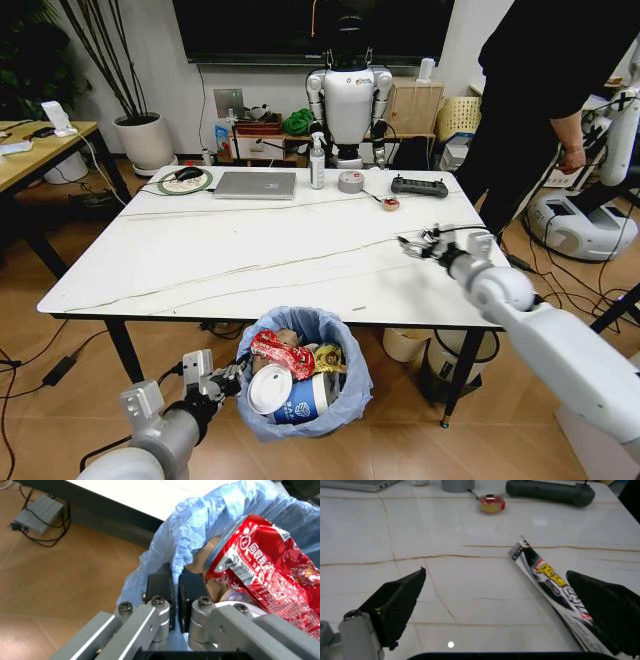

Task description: Pick up the trash bin and place the trash from the table into it.

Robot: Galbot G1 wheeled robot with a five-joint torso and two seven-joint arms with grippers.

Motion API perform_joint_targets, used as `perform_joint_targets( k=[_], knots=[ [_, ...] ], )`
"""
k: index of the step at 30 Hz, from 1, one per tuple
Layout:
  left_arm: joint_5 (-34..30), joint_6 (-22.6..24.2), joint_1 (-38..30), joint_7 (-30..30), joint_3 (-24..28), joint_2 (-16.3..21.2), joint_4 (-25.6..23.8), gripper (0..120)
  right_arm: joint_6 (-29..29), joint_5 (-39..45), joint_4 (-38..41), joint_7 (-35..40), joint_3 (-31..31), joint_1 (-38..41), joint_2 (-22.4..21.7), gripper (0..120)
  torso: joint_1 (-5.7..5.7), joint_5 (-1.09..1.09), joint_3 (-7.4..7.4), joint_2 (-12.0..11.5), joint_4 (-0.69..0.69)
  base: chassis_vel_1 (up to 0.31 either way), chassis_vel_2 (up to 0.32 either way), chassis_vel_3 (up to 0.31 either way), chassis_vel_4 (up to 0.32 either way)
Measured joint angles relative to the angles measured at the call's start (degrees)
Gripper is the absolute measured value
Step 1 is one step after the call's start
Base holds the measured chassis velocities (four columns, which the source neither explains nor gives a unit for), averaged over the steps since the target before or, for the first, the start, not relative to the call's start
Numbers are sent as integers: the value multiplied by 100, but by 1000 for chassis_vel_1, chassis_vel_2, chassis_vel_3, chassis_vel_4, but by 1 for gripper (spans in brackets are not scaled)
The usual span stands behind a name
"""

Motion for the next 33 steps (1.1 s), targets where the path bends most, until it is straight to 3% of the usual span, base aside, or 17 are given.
perform_joint_targets(
  k=[11, 25, 33],
  knots=[
    [11, -2, -13, 3, 21, -31, 24, 0, 247, -43, -439, -431, -42, -24, -279, 100, 0, 0, 0, 0, 2, 0, 0, 0, 0],
    [10, -4, 15, 3, 10, -46, 7, 0, 397, -278, -1013, -588, -129, 21, -180, 100, 0, 0, 0, 0, 2, 0, 0, 0, 0],
    [11, -6, 21, 3, 10, -57, -2, 0, 479, -348, -1332, -674, -135, 45, -121, 74, 0, 0, 0, 0, 2, 0, 0, 0, 0]
  ],
)
